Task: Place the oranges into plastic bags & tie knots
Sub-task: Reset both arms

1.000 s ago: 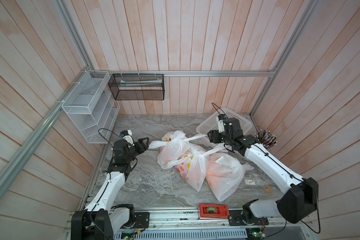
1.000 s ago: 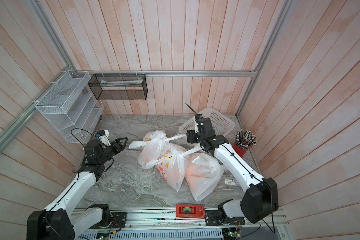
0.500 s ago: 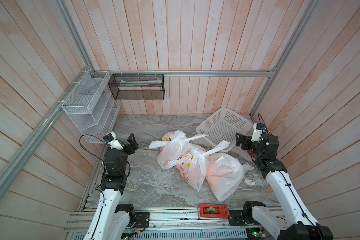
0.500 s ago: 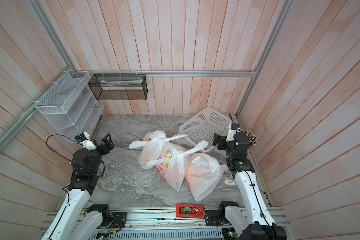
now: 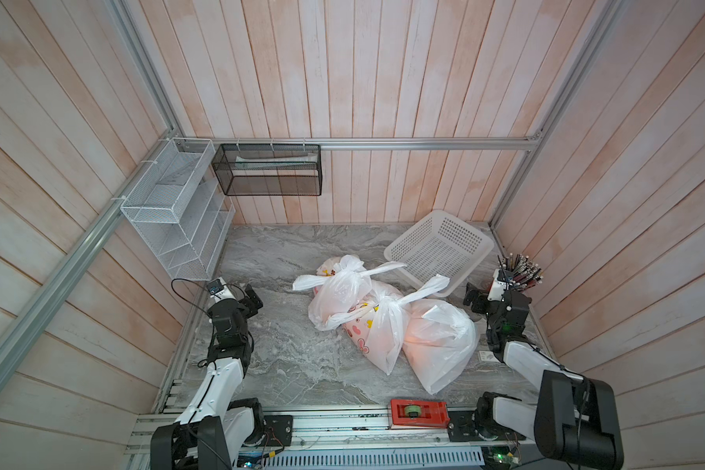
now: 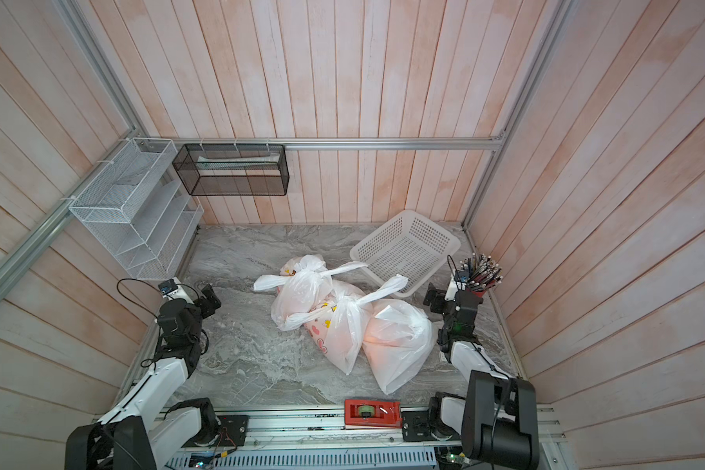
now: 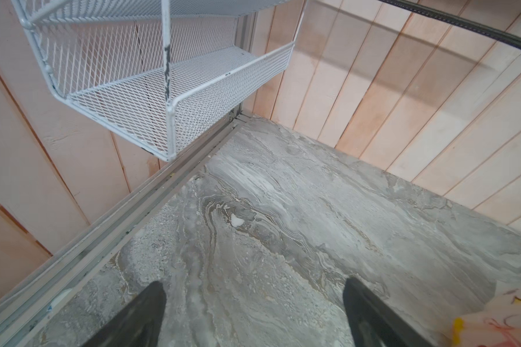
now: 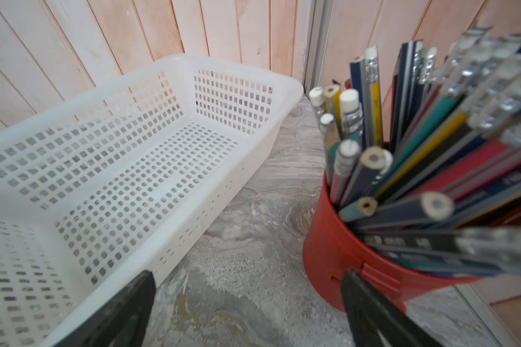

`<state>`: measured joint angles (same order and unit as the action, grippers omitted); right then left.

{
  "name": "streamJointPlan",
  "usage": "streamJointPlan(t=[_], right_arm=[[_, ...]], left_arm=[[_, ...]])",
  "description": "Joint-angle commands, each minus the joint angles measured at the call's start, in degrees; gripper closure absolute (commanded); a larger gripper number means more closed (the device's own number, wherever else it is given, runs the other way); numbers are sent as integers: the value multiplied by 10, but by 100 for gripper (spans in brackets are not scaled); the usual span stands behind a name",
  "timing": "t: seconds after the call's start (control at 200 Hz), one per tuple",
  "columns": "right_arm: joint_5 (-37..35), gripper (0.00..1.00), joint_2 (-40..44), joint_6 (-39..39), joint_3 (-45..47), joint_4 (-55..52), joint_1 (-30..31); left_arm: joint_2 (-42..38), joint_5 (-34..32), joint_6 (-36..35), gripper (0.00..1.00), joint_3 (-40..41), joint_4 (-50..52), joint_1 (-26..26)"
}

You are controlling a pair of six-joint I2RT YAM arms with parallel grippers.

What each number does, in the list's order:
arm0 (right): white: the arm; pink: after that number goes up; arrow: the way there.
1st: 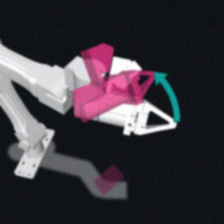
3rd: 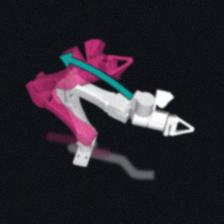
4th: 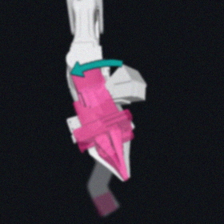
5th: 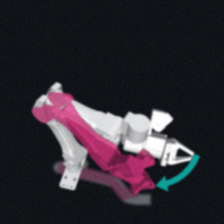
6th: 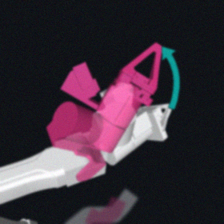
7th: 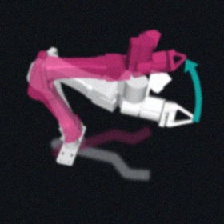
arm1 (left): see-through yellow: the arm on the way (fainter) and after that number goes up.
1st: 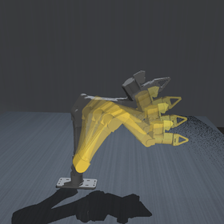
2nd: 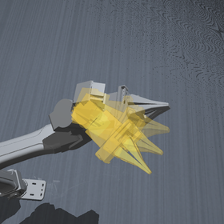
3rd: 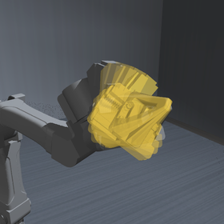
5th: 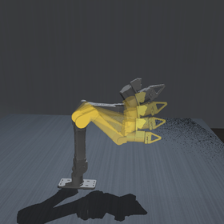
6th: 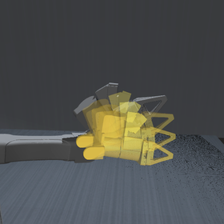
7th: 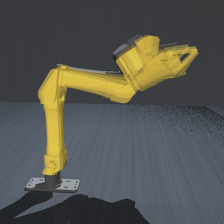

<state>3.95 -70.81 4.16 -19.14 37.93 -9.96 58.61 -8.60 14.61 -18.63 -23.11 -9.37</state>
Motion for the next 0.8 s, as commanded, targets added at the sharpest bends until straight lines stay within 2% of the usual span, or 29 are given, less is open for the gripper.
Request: streamJointPlan(t=[0.0,0.035,0.125,0.19,0.33,0.425,0.505,0.67,0.795], right_arm=[[16,2,-38,-32,18,135,-3],[20,2,-44,-40,20,130,-3],[27,2,-55,-37,55,202,-3],[43,2,-43,-51,53,181,-3],[85,2,-41,12,78,237,6],[57,2,-69,-16,72,272,33],[66,2,-100,-28,55,268,38],[70,2,-169,-24,77,374,40],[76,2,-159,-33,55,313,40]], left_arm=[[16,31,-34,6,9,-78,-2],[19,36,-35,6,9,-83,-2],[23,53,-38,6,22,-115,-2],[29,65,-42,6,31,-133,-2],[49,91,-41,6,37,-153,-2],[61,111,-44,6,49,-182,-2],[74,134,-56,6,56,-209,-2],[108,177,-64,6,64,-266,-1],[154,200,-64,6,69,-331,-1]])
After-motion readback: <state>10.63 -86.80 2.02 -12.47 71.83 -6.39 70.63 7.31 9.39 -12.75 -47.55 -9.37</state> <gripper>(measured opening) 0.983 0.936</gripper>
